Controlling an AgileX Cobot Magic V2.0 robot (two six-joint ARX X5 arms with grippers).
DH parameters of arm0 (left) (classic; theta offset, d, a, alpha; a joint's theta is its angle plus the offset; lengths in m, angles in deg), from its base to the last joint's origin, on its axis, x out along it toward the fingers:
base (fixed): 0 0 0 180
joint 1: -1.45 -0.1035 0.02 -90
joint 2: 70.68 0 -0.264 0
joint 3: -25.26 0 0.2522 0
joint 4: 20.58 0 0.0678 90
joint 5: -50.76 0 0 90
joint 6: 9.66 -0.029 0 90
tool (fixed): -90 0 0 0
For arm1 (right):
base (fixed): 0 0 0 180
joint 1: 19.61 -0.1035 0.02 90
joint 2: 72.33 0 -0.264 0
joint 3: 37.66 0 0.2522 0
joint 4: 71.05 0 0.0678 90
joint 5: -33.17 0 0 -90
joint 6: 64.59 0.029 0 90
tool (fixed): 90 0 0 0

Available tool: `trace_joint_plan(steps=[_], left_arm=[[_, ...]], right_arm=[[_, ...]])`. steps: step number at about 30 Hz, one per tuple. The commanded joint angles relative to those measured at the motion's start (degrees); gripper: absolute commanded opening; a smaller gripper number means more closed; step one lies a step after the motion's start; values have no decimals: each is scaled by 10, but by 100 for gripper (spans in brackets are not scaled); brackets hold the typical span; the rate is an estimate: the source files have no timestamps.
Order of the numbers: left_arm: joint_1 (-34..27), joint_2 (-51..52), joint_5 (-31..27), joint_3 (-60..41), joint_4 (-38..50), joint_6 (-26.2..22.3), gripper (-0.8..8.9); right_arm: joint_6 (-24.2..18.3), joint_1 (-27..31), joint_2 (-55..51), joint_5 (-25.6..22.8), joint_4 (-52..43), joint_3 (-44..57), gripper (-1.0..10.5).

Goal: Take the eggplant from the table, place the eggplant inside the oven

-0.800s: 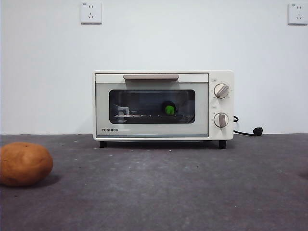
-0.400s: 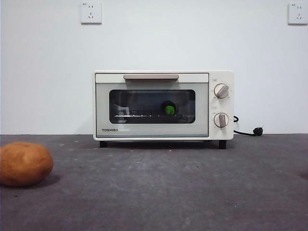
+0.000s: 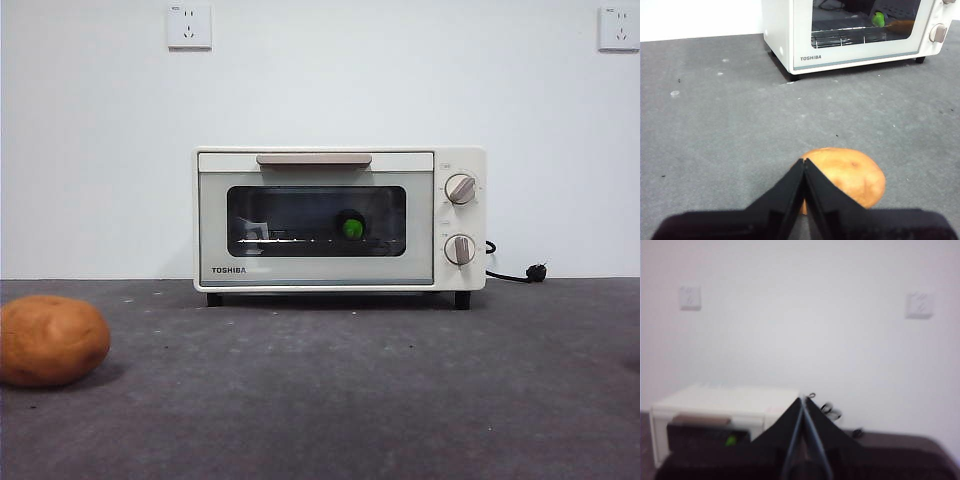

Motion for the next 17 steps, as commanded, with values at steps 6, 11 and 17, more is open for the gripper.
trace_joint_plan(steps=[6,11,17], left_arm=[[-2,0,3,-7,5,4,-4],[-2,-1,3,-7,5,4,-4],[-2,-1,3,-7,5,4,-4]], right_arm=[[21,19,-46,23,-102,236,0],[21,19,-46,21,-110,284,0],[16,20,-46,21,-113,316,0]])
